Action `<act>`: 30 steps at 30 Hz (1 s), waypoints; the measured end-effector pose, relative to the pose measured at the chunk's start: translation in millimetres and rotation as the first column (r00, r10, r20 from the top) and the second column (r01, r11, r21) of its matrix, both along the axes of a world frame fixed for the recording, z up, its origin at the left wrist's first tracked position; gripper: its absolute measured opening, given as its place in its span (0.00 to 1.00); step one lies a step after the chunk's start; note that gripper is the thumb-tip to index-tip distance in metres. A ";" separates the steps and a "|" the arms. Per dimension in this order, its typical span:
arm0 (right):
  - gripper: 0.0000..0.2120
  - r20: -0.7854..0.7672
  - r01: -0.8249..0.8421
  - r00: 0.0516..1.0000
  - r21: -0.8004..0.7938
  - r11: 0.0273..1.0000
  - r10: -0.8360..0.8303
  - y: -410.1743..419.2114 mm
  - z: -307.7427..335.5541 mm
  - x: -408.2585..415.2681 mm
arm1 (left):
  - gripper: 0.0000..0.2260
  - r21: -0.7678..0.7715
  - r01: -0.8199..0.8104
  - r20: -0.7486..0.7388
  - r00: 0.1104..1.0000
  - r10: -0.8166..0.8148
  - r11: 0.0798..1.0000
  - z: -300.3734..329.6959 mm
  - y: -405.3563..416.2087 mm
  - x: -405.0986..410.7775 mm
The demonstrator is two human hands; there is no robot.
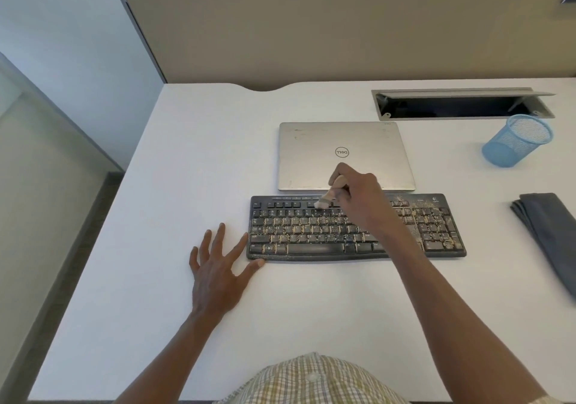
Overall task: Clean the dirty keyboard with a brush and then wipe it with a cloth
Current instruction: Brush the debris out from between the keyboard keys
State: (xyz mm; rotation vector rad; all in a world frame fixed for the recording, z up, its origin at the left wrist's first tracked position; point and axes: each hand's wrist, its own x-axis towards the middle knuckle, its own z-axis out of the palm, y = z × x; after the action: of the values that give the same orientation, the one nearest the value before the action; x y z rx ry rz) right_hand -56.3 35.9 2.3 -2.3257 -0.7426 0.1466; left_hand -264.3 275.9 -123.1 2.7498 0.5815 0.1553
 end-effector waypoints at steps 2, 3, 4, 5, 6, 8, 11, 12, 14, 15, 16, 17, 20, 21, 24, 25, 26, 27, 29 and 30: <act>0.08 0.002 -0.017 1.000 -0.023 1.000 0.017 0.0 -6.4 -1.8 | 0.33 0.001 -0.001 0.005 1.000 0.001 1.000 0.7 -0.7 0.0; 0.08 0.004 -0.004 1.000 -0.032 0.999 0.005 -4.6 -7.3 -1.1 | 0.34 0.001 -0.002 0.005 1.000 0.002 1.000 1.0 -1.1 0.1; 0.08 0.005 0.014 1.000 -0.043 0.999 -0.014 -10.0 -6.5 0.3 | 0.34 0.001 -0.003 0.002 1.000 0.003 1.000 1.1 -1.2 0.3; 0.08 0.013 0.034 0.999 -0.071 0.997 -0.033 -15.2 -3.2 0.3 | 0.34 0.002 -0.004 0.000 1.000 0.004 1.000 1.1 -0.9 0.4; 0.09 0.032 0.059 0.998 -0.096 0.994 -0.056 -20.6 -0.2 0.7 | 0.35 0.002 -0.002 -0.001 1.000 0.002 1.000 1.0 -0.6 0.5; 0.06 0.035 0.135 0.991 -0.102 0.986 -0.132 -28.2 6.3 0.9 | 0.35 0.006 -0.001 0.005 1.000 0.001 1.000 1.1 -0.2 0.4; 0.05 0.069 0.333 0.941 0.011 0.943 -0.332 -27.8 8.1 4.9 | 0.34 0.000 -0.006 0.004 1.000 0.006 1.000 1.4 -1.1 0.4; 0.05 0.054 0.390 0.918 0.053 0.919 -0.393 -24.7 5.8 7.4 | 0.34 -0.006 -0.006 0.005 1.000 0.006 1.000 1.3 -1.2 0.6; 0.06 -0.017 0.456 0.889 0.127 0.881 -0.458 -16.2 0.1 10.4 | 0.34 -0.008 -0.005 0.004 1.000 0.005 1.000 1.1 -0.7 0.4; 0.06 -0.035 0.465 0.885 0.135 0.875 -0.465 -12.1 -4.2 9.9 | 0.33 -0.004 -0.004 0.003 1.000 0.004 1.000 0.6 -0.6 0.2; 0.06 -0.037 0.468 0.883 0.129 0.874 -0.467 -9.4 -9.9 9.7 | 0.33 -0.001 -0.002 0.005 1.000 0.002 1.000 0.2 -0.6 0.2; 0.06 -0.038 0.469 0.883 0.101 0.878 -0.467 -8.1 -13.4 7.4 | 0.33 0.000 0.000 0.009 1.000 0.000 1.000 0.0 -1.0 0.0; 0.07 -0.005 0.470 0.883 0.019 0.882 -0.470 -13.8 -19.7 2.1 | 0.33 0.001 -0.001 0.018 1.000 0.001 1.000 -0.7 -1.1 -0.4; 0.06 0.011 0.481 0.877 0.022 0.877 -0.481 -15.9 -17.5 1.2 | 0.33 0.003 -0.002 0.017 1.000 0.002 1.000 -0.8 -0.7 -0.3; 0.05 0.011 0.517 0.853 0.119 0.848 -0.522 -16.9 -13.3 2.2 | 0.33 -0.002 -0.002 0.014 1.000 0.002 1.000 -1.8 0.5 -0.9; 0.05 0.003 0.515 0.855 0.126 0.848 -0.519 -15.9 -13.8 2.5 | 0.32 -0.002 0.000 0.016 1.000 0.000 1.000 -2.6 0.8 -1.2; 0.04 -0.005 0.503 0.863 0.111 0.857 -0.505 -15.3 -15.4 2.7 | 0.32 0.001 0.003 0.018 1.000 -0.003 1.000 -3.0 0.6 -1.3; 0.05 -0.012 0.486 0.873 0.080 0.870 -0.487 -15.5 -16.8 2.2 | 0.32 0.003 0.004 0.018 1.000 -0.004 1.000 -3.4 0.3 -1.4; 0.05 -0.006 0.463 0.887 0.020 0.886 -0.463 -15.8 -18.4 1.8 | 0.33 0.004 0.001 0.016 1.000 -0.001 1.000 -4.2 0.3 -1.3; 0.05 0.002 0.461 0.887 0.022 0.887 -0.461 -15.5 -18.1 1.8 | 0.33 0.005 -0.003 0.017 1.000 0.002 1.000 -4.9 0.5 -1.2</act>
State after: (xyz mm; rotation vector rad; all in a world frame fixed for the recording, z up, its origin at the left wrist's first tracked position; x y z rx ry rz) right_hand -54.5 20.4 -15.8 -2.4126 -0.1731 -0.0844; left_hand -265.5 276.4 -128.1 2.7500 0.5807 0.1811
